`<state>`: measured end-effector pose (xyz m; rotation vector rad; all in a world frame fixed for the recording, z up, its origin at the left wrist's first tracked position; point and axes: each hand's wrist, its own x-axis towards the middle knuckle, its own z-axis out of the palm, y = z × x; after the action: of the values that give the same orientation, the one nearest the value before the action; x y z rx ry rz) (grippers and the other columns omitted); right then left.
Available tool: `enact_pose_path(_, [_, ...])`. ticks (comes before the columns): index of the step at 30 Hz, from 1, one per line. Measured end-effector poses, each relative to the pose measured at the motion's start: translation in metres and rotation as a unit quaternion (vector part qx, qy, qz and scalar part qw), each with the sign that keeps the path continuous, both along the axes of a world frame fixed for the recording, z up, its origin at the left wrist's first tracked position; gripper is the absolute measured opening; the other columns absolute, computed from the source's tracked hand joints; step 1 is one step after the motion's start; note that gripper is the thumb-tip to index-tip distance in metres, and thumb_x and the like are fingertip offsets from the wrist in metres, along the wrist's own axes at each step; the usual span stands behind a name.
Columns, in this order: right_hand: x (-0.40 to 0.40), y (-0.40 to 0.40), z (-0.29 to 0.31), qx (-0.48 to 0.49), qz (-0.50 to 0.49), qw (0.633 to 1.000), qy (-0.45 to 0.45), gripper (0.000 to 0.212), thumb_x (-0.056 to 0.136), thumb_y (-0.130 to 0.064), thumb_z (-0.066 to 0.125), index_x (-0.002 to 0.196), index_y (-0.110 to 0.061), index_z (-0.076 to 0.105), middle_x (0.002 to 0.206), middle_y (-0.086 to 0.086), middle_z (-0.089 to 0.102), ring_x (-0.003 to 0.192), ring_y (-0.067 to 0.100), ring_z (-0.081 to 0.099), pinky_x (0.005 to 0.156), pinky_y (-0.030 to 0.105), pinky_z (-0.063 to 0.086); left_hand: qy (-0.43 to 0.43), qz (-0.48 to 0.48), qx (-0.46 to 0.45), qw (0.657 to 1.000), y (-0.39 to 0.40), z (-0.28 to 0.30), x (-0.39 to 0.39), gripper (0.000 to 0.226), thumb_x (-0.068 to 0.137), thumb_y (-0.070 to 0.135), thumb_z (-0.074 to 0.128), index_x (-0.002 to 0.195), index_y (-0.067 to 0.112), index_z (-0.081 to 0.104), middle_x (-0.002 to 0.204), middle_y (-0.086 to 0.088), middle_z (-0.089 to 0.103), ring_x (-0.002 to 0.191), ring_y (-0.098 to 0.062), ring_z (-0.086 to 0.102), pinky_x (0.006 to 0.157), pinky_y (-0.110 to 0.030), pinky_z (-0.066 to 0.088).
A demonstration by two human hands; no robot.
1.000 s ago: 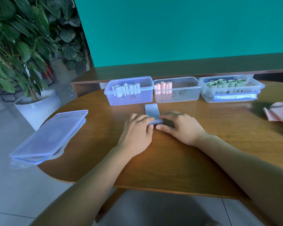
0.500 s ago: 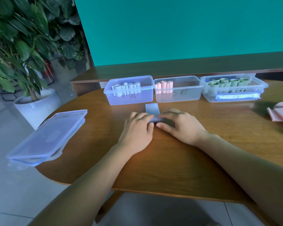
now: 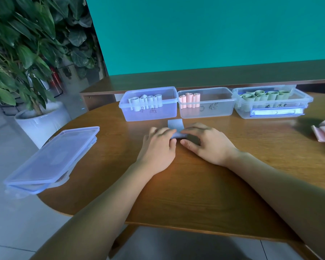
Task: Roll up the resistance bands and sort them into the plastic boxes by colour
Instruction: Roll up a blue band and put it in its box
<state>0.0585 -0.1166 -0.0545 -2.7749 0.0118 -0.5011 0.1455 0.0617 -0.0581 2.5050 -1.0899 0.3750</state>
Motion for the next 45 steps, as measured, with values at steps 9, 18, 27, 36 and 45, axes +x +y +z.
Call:
enact_pose_path(9, [0.015,-0.007,-0.001,-0.023,-0.018,0.999,0.017,0.047,0.1,-0.056,0.046,0.144,-0.037,0.048,0.148,-0.014,0.048,0.112,0.013,0.059,0.086,0.036,0.052,-0.015,-0.025,-0.044,0.999,-0.003,0.001,0.006,0.036,0.101,0.021,0.051,0.136,0.021,0.059,0.135,0.004,0.059,0.123,-0.021,0.043,0.103,-0.04,0.04])
enact_pose_path(18, [0.023,-0.009,-0.002,-0.013,-0.015,1.0,-0.009,0.039,0.1,-0.047,0.052,0.137,-0.035,0.054,0.137,-0.013,0.055,0.085,0.003,0.047,0.077,0.032,0.048,0.024,0.0,-0.022,0.999,-0.012,0.001,0.019,0.044,0.103,0.025,0.045,0.147,0.025,0.047,0.148,0.009,0.05,0.13,-0.021,0.036,0.109,-0.04,0.033])
enact_pose_path(27, [0.037,-0.013,-0.003,-0.014,-0.018,1.0,-0.018,0.042,0.099,-0.048,0.052,0.139,-0.033,0.052,0.139,-0.013,0.055,0.11,0.015,0.06,0.083,0.036,0.051,-0.007,-0.007,-0.023,1.0,-0.017,0.0,0.026,0.041,0.102,0.024,0.047,0.142,0.022,0.052,0.144,0.006,0.052,0.129,-0.022,0.038,0.108,-0.043,0.036])
enact_pose_path(36, [0.047,-0.019,-0.006,0.004,-0.008,0.999,-0.038,0.039,0.099,-0.044,0.054,0.136,-0.033,0.056,0.142,-0.016,0.053,0.12,0.013,0.057,0.09,0.039,0.053,-0.018,-0.001,-0.044,0.999,-0.024,0.001,0.039,0.04,0.101,0.025,0.048,0.141,0.021,0.054,0.137,0.006,0.057,0.125,-0.022,0.041,0.107,-0.042,0.038])
enact_pose_path(45, [0.064,-0.022,-0.005,0.01,0.008,0.998,-0.064,0.039,0.099,-0.037,0.055,0.137,-0.031,0.055,0.138,-0.012,0.054,0.098,0.012,0.059,0.082,0.037,0.054,0.001,-0.001,-0.02,1.0,-0.031,-0.003,0.053,0.044,0.101,0.03,0.047,0.145,0.029,0.047,0.142,0.009,0.053,0.123,-0.023,0.04,0.105,-0.042,0.038])
